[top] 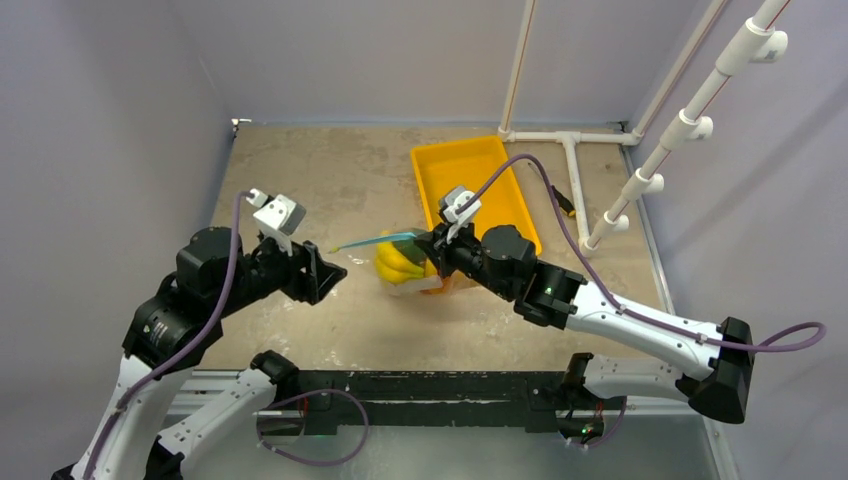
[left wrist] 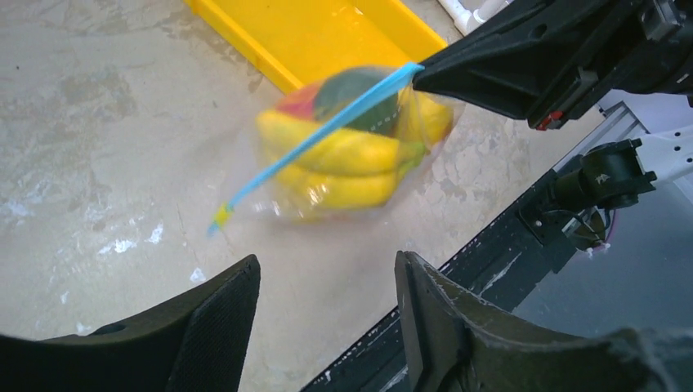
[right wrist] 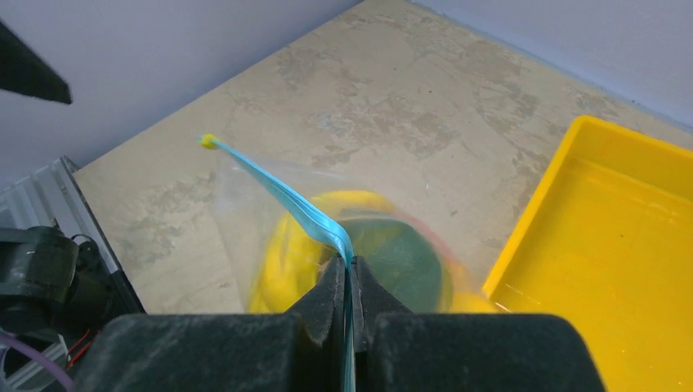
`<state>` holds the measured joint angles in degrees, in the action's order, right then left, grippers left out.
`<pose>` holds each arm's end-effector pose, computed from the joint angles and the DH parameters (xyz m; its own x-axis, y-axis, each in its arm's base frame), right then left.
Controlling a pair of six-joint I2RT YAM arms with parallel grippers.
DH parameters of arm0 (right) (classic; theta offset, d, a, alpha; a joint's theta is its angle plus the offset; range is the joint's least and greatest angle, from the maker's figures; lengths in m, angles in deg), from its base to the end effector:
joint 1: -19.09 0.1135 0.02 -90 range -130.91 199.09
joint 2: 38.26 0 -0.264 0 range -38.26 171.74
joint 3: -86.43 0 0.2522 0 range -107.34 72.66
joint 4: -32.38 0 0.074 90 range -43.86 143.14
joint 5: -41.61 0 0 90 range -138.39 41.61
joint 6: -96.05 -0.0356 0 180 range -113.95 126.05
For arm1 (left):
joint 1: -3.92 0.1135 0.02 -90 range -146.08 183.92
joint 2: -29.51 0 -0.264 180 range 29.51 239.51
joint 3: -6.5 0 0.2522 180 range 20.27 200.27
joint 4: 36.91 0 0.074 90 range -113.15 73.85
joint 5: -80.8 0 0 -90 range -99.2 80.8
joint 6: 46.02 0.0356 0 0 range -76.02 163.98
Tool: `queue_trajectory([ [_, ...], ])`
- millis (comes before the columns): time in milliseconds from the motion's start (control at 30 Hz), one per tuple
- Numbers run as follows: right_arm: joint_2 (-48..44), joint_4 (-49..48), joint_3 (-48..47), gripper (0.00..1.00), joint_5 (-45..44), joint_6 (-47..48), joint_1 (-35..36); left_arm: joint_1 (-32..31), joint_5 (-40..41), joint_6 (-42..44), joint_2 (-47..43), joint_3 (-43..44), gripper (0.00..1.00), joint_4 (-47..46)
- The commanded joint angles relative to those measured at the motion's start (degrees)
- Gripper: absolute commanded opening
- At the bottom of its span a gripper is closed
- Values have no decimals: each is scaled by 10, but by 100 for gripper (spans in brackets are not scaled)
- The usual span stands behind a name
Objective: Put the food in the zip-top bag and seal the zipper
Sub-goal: Zip the zipper food storage bag at the center of the board, then place the zipper food storage bag at the center of the board.
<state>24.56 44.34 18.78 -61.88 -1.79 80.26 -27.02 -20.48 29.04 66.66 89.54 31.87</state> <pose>0.1319 0.2224 0.3561 -0.1603 -0.0161 -0.9869 -0.7252 0.6802 0.1067 0.0697 -0.0499 0.4116 -0.4922 0.0003 -0.8705 0.5505 0.7747 -0.3110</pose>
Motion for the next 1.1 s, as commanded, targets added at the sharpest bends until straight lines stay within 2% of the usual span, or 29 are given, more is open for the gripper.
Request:
queue_trajectory([
  [0, -15, -52, -7, 0, 30, 25, 4, -2, -12, 27, 25, 10, 60, -80],
  [300, -7, -52, -14, 0, 79, 41, 35, -3, -102, 68, 23, -40, 63, -171],
  [500, -20, -57, -16, 0, 105, 46, 39, -2, -168, 81, 35, -60, 64, -188],
  [1067, -4, -55, -38, 0, 101, 33, 41, -3, -211, 68, 67, -125, 63, -218],
])
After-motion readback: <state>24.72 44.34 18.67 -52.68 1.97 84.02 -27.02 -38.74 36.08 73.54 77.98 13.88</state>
